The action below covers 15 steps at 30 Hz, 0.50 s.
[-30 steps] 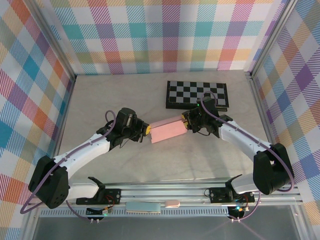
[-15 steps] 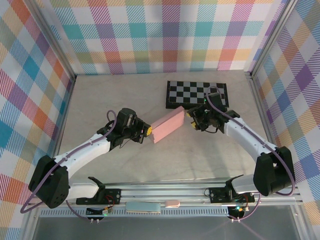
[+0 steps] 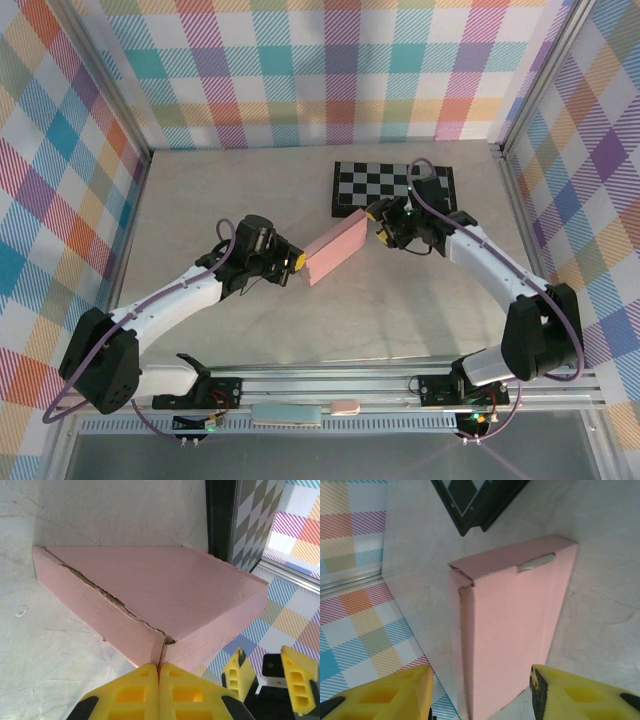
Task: Fold the paper box
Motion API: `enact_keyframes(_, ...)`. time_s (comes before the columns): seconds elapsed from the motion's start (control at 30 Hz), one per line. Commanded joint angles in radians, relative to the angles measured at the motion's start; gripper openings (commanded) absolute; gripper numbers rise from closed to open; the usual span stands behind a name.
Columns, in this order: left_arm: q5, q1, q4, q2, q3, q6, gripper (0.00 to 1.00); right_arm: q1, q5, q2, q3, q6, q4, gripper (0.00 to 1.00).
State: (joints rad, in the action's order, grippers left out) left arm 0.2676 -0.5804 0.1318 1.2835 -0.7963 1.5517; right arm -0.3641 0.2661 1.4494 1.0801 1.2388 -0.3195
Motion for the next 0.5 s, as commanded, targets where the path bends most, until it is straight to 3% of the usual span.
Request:
enact_keyframes(0.0,-0.002,-0.006,0.077,0.028,-0.01,-0.019,0.02,0.014,0.048,0.062,0.049,-0.058,0.027,0.54)
enact_keyframes(0.47,0.001,-0.006,0.083,0.034,-0.025,-0.032,0.02,0.053,0.092,0.203,0.095,-0.121,-0.01,0.36)
